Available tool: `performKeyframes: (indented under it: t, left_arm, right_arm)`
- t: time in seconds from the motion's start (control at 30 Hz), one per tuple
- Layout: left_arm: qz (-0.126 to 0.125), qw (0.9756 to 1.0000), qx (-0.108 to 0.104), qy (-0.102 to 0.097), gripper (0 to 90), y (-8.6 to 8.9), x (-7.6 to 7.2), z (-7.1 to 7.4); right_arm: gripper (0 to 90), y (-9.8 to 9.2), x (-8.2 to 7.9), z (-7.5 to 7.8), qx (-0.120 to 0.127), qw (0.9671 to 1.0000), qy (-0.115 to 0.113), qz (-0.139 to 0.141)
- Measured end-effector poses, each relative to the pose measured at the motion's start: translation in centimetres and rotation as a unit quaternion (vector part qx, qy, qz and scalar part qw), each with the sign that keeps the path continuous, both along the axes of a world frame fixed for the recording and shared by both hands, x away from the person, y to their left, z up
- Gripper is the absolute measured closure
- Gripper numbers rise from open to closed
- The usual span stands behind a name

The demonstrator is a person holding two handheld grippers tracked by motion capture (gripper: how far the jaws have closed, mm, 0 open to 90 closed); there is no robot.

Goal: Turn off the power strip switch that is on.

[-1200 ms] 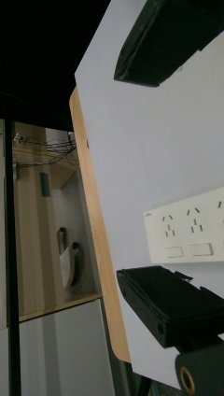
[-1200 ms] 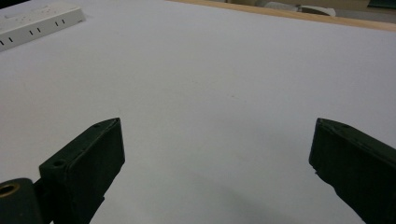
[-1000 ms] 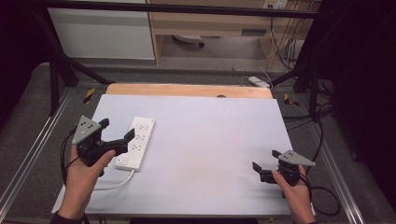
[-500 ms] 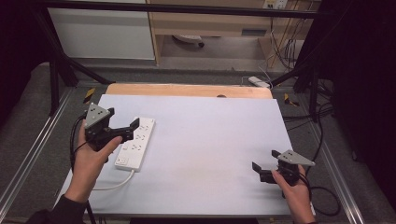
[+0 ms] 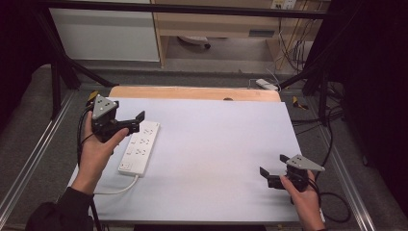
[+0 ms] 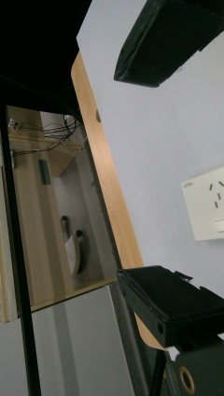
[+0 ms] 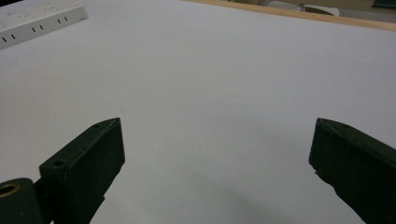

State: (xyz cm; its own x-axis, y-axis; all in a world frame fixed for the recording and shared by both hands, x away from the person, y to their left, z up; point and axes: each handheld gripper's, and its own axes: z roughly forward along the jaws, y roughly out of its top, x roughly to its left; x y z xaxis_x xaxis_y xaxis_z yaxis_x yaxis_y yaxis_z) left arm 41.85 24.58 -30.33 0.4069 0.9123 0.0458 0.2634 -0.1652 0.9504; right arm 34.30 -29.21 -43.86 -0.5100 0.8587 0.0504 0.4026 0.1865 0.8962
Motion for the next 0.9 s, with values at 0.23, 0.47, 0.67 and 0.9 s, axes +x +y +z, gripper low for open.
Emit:
performKeyframes:
  t: [0.23, 0.47, 0.67, 0.9]
  left_arm:
    - [0.007, 1.0000, 0.002, 0.006, 5.9, 0.3, 1.2, -0.6]
    - [0.014, 0.9997, 0.003, 0.020, 5.8, 0.7, 2.5, -1.6]
    - [0.015, 0.9995, 0.007, 0.026, 6.1, 0.9, 3.2, -2.3]
    - [0.029, 0.9989, 0.000, 0.038, 6.4, 1.4, 3.8, -3.2]
  right_arm:
    - [3.9, 0.1, 0.0, 0.0, -0.001, 1.0000, 0.001, 0.002]
    - [3.9, 0.1, 0.0, 0.0, 0.000, 1.0000, 0.002, -0.001]
    - [3.9, 0.1, 0.0, 0.0, 0.000, 1.0000, 0.002, 0.000]
    - [3.9, 0.1, 0.0, -0.1, -0.002, 1.0000, 0.005, 0.000]
